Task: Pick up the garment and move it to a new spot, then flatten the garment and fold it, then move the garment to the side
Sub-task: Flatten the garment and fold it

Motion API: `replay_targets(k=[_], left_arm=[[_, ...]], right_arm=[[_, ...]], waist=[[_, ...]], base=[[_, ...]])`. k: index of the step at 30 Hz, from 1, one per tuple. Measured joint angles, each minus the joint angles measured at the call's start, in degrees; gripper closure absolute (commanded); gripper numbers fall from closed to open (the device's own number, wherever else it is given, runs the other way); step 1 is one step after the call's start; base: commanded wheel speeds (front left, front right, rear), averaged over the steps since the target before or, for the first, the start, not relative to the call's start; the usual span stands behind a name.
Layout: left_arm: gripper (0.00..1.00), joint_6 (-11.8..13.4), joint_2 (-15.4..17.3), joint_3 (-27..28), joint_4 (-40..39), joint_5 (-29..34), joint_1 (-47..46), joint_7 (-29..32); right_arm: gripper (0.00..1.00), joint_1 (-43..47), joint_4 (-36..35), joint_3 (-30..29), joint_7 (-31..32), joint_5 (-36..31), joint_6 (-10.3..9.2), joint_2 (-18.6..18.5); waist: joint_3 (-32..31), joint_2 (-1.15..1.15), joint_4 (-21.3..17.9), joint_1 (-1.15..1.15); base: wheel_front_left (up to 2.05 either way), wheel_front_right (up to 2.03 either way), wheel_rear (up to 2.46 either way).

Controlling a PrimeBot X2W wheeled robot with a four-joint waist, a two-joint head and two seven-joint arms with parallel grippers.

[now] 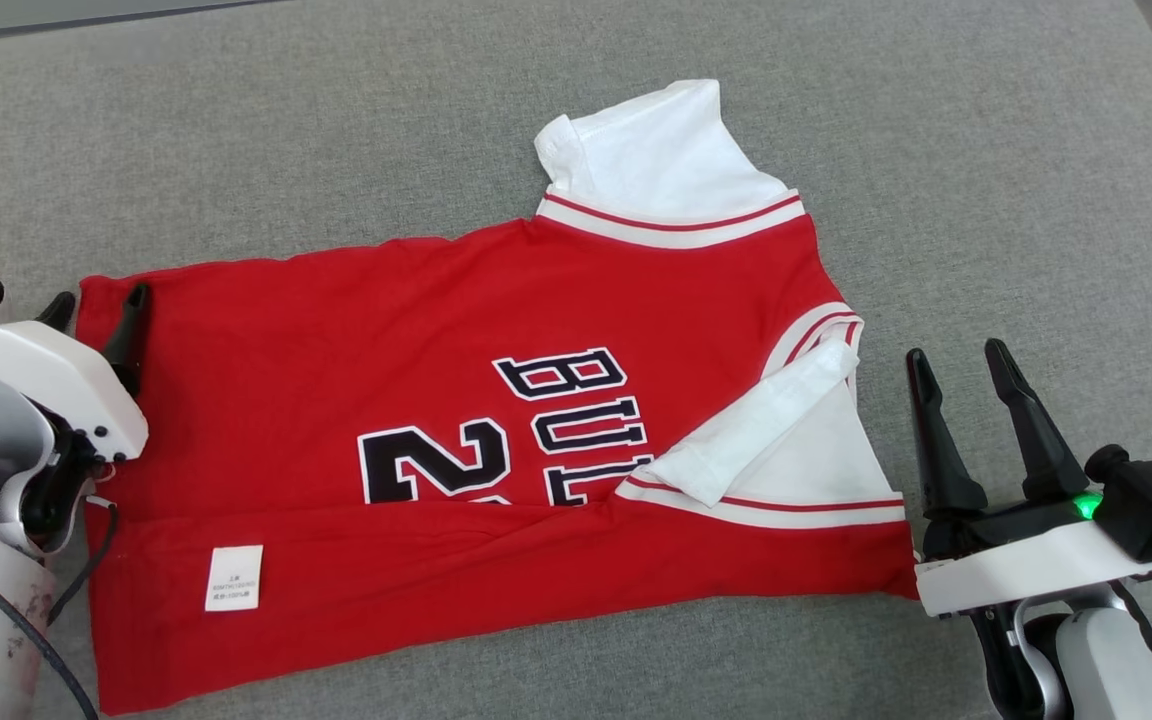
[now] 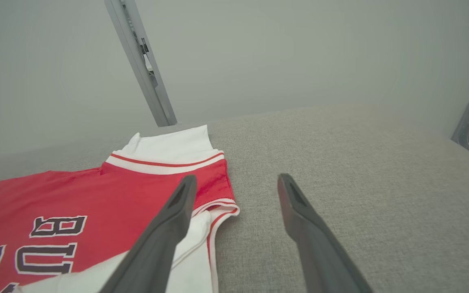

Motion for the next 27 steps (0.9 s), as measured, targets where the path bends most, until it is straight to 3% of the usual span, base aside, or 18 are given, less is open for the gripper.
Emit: replay_targets(k=[3,5,11,17,27], left_arm=[[0.0,-0.53,0.01,0.19,1.31,-0.62,-1.19,0.42],[0.97,-0.98,-0.02,0.16,1.82,-0.89,-1.69,0.4],[1.0,-0.93,-0.04,-0.69,1.12,-0.51,-2.82,0.22],[1.0,-0.42,-3.13,-4.01,-1.47,1.38,-5.14,0.37],[1.0,-1.31,-9.24,-8.57,-2.34,3.08,-10.66,-0.97]], right_arm=[[0.0,-0.96,0.88,-0.2,-0.37,0.27,0.0,0.01],[0.0,-1.93,1.05,-0.37,-0.42,0.54,0.0,-0.2],[0.0,-11.16,3.38,-3.75,-0.07,6.16,0.0,-4.3],[0.0,-24.85,16.74,-5.2,3.2,12.54,-0.02,-11.63],[0.0,-42.91,31.5,11.59,11.79,17.61,0.0,-18.37]], waist=[[0.49,0.0,-0.03,0.0],[0.64,0.0,0.19,0.0],[1.3,0.0,0.84,0.0],[2.13,0.0,4.13,0.0],[6.02,0.0,11.58,0.0]], base=[[0.0,0.0,0.0],[0.0,0.0,0.0],[0.0,0.0,0.0],[0.0,0.0,0.0],[0.0,0.0,0.0]])
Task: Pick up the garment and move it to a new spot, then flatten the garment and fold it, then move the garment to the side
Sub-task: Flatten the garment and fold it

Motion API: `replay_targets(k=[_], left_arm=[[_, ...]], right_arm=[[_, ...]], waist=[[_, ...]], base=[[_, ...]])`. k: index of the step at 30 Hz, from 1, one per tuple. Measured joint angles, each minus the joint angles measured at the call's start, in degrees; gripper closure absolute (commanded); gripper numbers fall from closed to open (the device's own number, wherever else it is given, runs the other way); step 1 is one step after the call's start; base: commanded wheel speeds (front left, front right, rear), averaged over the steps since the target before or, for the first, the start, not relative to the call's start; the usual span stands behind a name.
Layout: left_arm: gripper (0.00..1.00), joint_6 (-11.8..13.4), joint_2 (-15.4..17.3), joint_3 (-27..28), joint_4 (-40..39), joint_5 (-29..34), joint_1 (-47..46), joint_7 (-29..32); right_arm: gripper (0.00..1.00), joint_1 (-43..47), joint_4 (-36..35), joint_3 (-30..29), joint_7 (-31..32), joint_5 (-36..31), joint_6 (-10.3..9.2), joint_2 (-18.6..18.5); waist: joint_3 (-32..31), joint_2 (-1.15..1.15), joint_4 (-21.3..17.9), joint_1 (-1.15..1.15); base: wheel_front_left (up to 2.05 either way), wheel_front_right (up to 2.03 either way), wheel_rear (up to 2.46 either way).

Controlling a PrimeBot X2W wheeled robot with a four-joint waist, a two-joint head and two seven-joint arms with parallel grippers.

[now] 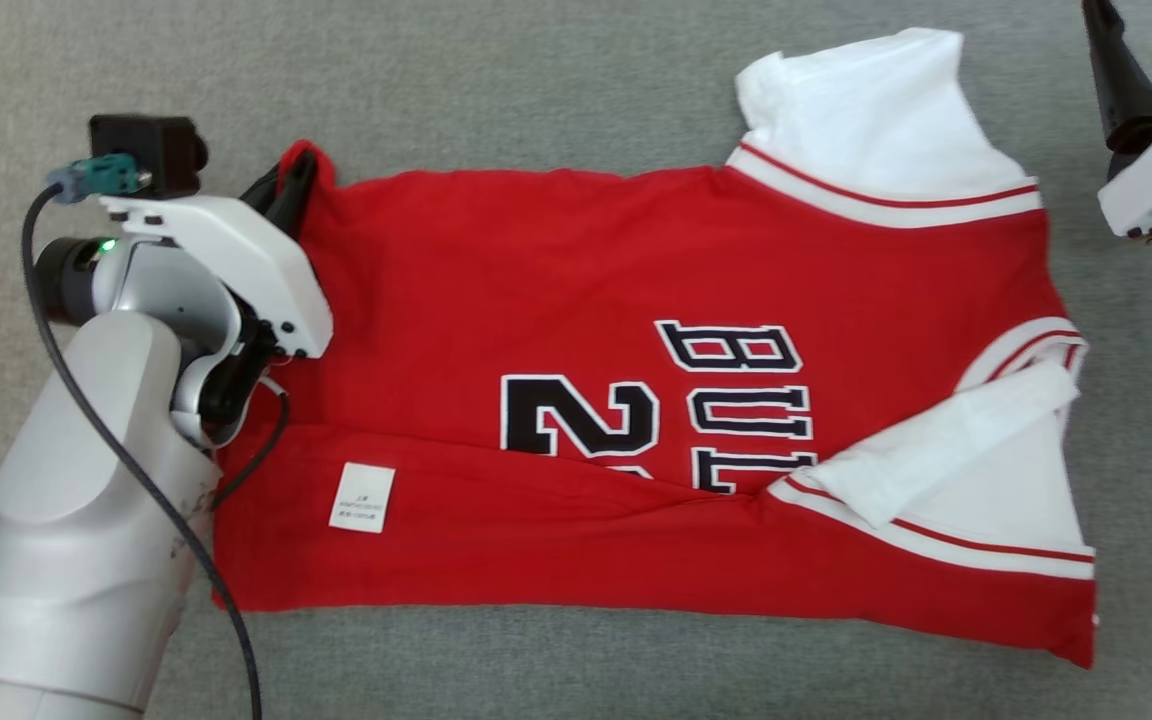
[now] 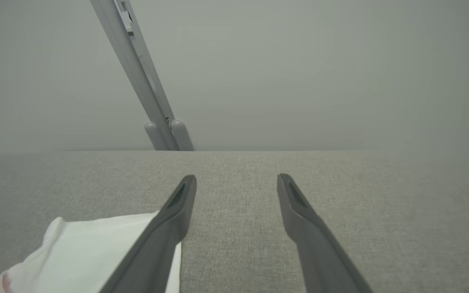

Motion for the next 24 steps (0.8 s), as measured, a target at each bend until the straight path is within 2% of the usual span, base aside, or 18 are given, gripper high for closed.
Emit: replay_targets(k=[4,12,13,15,24], left_arm=[[1.0,-0.57,-1.78,-1.15,1.14,0.29,-2.08,-0.98],[1.0,-1.42,-3.54,-2.05,3.68,0.57,-5.21,-3.15],[1.0,-1.56,-3.59,-2.07,4.0,0.57,-5.41,-3.32],[1.0,-1.71,-3.77,-2.13,4.81,0.54,-5.59,-3.97],[1.0,-2.49,-3.27,-1.34,6.06,-0.71,-5.22,-7.55]], right_arm=[[0.0,-3.5,3.33,7.43,2.68,2.76,0.0,-1.47],[0.0,-7.17,4.5,18.78,5.04,10.0,0.0,-4.39],[0.22,-7.59,4.44,19.93,5.04,10.79,0.0,-4.97],[1.0,-7.84,3.77,22.39,4.91,12.63,-0.01,-5.84],[1.0,-8.71,1.55,30.19,-3.16,16.92,0.0,-9.57]], waist=[[1.98,0.0,2.31,0.0],[4.39,0.0,4.57,0.0],[4.38,0.0,4.59,0.0],[4.28,0.0,4.6,0.0],[2.84,0.0,4.12,0.0]], base=[[0.0,0.0,0.0],[0.0,0.0,0.0],[0.0,0.0,0.0],[0.0,0.0,0.0],[0.0,0.0,0.0]])
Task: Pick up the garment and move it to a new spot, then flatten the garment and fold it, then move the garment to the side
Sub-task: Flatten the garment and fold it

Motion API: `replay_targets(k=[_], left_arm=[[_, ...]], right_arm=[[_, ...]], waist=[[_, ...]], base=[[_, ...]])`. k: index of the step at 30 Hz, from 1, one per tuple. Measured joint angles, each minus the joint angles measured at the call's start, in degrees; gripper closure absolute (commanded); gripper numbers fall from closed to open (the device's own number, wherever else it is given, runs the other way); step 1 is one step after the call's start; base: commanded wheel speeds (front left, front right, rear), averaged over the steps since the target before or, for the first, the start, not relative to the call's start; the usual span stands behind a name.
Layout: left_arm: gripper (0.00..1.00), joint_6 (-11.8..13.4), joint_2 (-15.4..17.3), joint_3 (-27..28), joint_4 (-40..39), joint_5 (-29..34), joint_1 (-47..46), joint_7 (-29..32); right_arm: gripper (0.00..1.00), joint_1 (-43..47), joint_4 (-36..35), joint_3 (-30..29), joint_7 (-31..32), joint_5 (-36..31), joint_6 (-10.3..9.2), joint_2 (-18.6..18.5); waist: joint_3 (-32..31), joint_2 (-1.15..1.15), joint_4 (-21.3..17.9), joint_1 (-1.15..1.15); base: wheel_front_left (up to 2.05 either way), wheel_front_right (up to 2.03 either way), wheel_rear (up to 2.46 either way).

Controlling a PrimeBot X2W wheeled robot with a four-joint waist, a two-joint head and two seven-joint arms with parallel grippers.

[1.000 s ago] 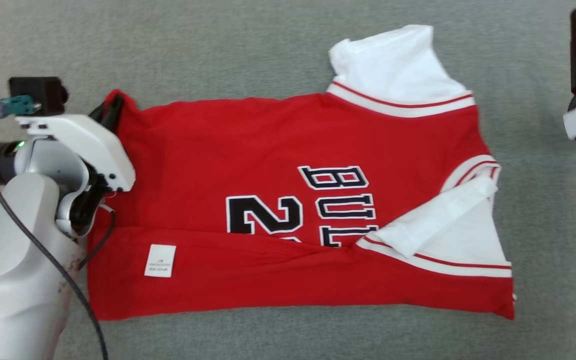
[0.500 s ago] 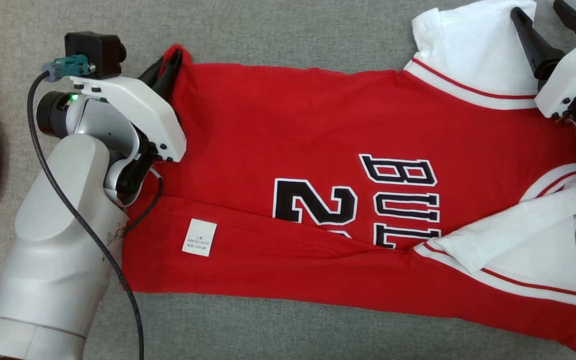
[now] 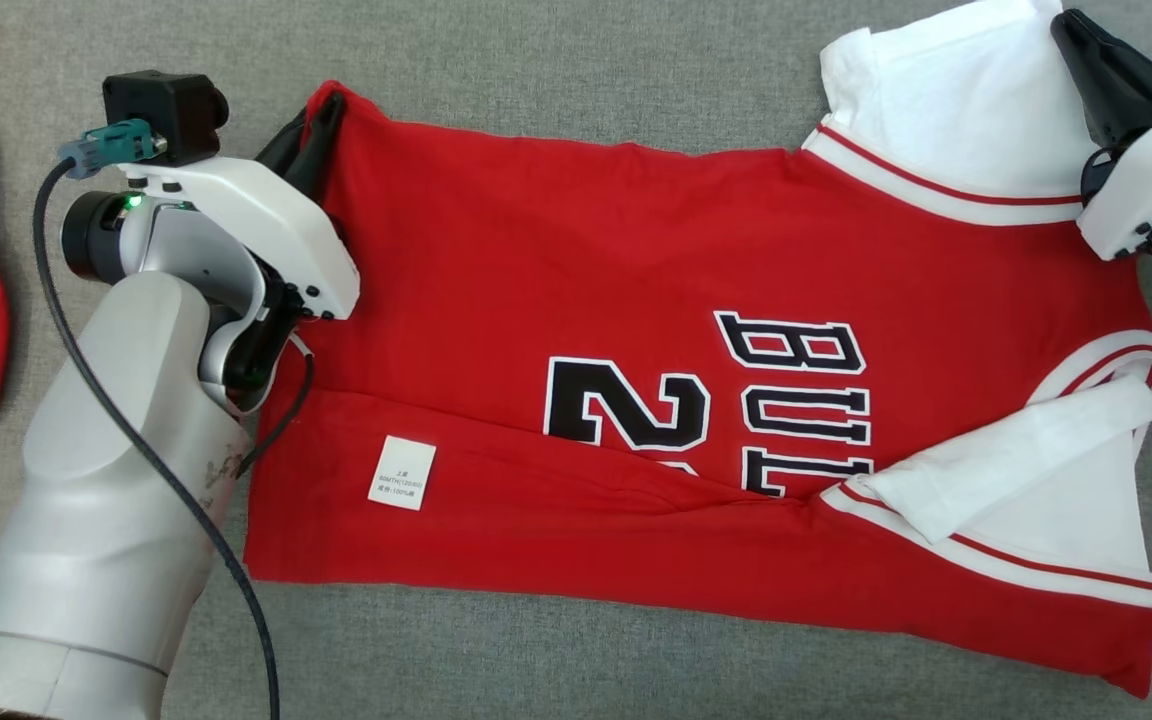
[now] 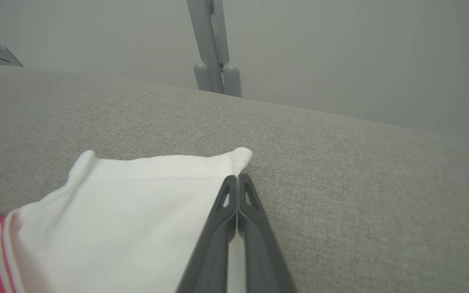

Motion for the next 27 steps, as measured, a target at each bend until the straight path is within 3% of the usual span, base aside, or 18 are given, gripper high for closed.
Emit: replay_targets(k=[7,15,20,27], left_arm=[[1.0,-0.44,1.27,1.6,-5.27,-2.2,4.37,-2.52],[1.0,0.19,3.15,3.96,-14.64,-5.82,12.2,-1.51],[1.0,2.42,5.45,6.54,-22.98,-7.9,18.79,-0.68],[1.0,6.42,8.16,10.94,-33.72,-10.91,28.14,0.78]], right_arm=[[1.0,1.18,-7.08,7.35,-6.95,-0.74,0.0,-6.56],[1.0,7.98,-18.76,9.13,-9.75,0.23,0.01,-13.34],[1.0,14.67,-27.46,5.97,-10.28,1.29,0.0,-17.06],[1.0,26.51,-37.41,-3.39,-10.39,1.92,0.0,-18.61]], waist=[[-2.2,0.0,-0.55,0.0],[-3.43,0.0,-1.55,0.0],[-4.08,0.0,-2.96,0.0],[-4.92,0.0,-4.91,0.0]], base=[[0.0,0.0,0.0],[0.0,0.0,0.0],[0.0,0.0,0.0],[0.0,0.0,0.0]])
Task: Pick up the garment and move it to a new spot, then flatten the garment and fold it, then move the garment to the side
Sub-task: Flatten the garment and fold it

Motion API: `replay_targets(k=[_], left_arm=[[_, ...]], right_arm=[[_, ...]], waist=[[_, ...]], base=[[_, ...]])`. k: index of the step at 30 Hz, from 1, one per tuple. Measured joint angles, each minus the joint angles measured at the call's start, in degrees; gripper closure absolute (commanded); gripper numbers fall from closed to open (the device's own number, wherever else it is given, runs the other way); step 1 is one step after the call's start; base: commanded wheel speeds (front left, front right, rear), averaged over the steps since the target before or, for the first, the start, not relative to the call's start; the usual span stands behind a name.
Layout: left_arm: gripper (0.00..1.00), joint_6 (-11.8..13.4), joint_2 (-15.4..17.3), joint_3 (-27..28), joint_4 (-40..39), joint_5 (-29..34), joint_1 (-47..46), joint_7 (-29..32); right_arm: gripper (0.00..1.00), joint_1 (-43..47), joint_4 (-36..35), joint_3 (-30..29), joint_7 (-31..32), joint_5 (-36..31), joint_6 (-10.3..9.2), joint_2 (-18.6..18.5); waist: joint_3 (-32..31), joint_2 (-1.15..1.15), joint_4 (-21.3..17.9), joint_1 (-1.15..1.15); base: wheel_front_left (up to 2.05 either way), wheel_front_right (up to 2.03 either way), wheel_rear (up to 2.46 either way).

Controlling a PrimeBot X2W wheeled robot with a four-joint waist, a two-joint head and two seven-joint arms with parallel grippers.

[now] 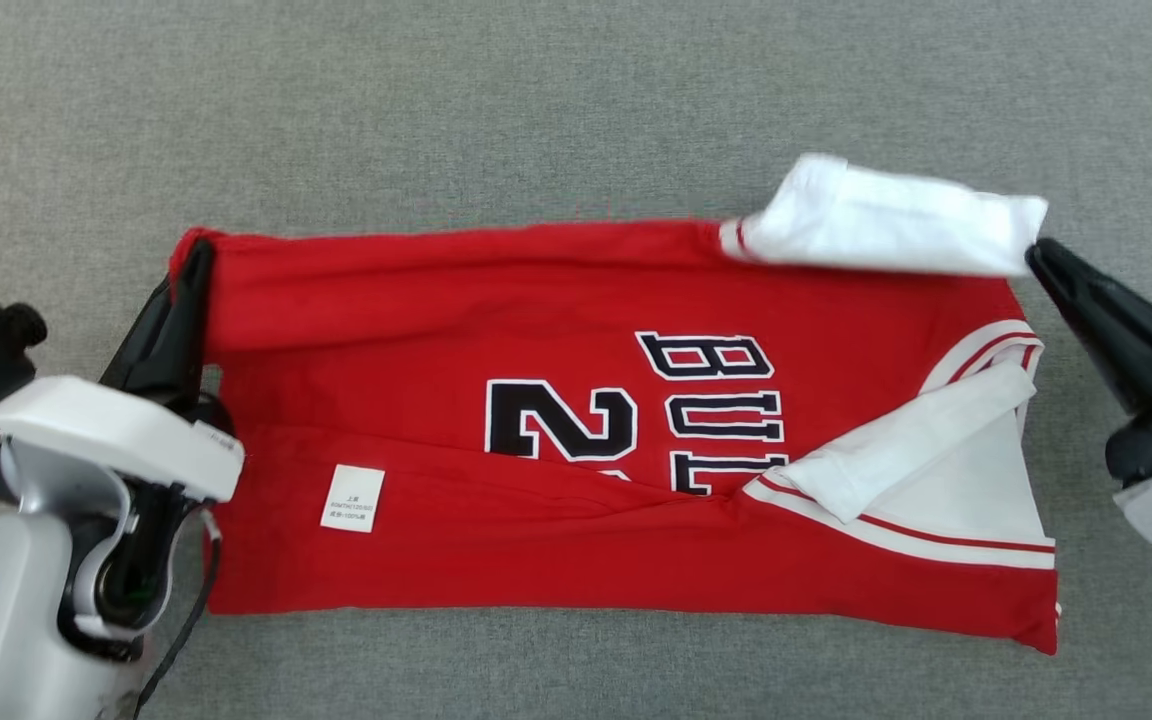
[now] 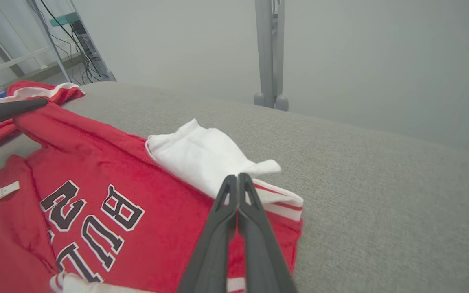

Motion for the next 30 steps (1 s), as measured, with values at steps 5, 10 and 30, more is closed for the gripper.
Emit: replay_targets(k=[5,10,30], left_arm=[[1.0,2.6,0.86,2.78,-5.98,-2.04,6.1,0.85],[1.0,4.53,0.57,4.26,-8.81,-4.0,11.87,1.54],[0.0,6.23,-2.24,4.69,-6.57,-6.51,18.74,0.13]], right_arm=[[1.0,9.71,-3.98,-6.82,-0.14,-0.07,0.0,0.45],[1.0,20.79,-7.7,-11.67,-0.13,0.67,0.0,3.36],[0.0,32.84,-7.53,-15.07,1.96,2.64,-0.01,12.57]], waist=[[-0.44,0.0,-1.0,0.0],[-0.95,0.0,-1.5,0.0],[-3.04,0.0,-3.18,0.0]], base=[[0.0,0.0,0.0],[0.0,0.0,0.0],[0.0,0.0,0.0]])
